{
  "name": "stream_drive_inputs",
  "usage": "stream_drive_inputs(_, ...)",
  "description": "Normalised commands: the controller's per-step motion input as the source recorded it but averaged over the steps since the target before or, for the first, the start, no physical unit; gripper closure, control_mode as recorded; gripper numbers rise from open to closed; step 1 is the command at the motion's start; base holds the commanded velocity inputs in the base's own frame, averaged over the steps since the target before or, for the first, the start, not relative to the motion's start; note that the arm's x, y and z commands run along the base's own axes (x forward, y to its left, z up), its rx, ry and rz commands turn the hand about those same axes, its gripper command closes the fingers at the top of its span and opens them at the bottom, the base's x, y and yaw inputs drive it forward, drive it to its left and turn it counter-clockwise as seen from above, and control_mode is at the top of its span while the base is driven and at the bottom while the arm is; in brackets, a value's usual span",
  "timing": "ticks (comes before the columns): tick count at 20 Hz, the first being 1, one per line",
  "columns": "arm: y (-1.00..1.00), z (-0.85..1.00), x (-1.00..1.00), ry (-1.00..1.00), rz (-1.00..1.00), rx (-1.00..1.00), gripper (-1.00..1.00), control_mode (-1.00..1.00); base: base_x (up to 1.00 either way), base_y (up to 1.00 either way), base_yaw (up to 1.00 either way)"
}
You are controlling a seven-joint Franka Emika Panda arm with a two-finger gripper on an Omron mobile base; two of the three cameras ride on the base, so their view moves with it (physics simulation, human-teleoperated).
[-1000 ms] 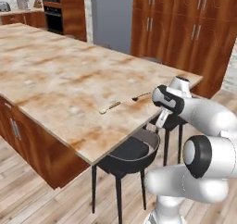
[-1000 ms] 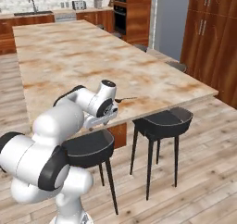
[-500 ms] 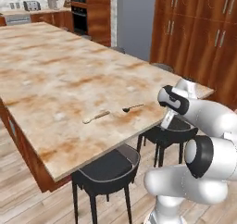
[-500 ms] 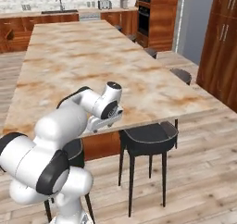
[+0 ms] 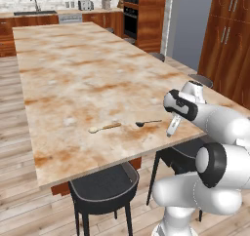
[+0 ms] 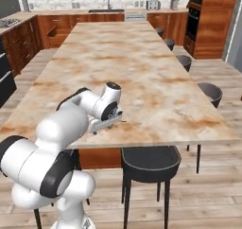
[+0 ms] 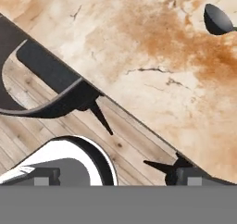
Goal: Pick up the metallic utensils from the counter and place them in the open drawer. Make sure not to pick up any wooden utensils.
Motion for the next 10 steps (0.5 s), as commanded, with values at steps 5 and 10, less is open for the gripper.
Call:
stream_drive_inputs(5,0.0,0.0,0.0,0.0,0.0,0.0,-1.0,1.0,0.7,-0.19,0.18)
stream_drive_inputs(10,-0.04,0.0,0.14,-0.03,0.08,0.0,-1.0,-1.0,0.61,-0.09,0.32)
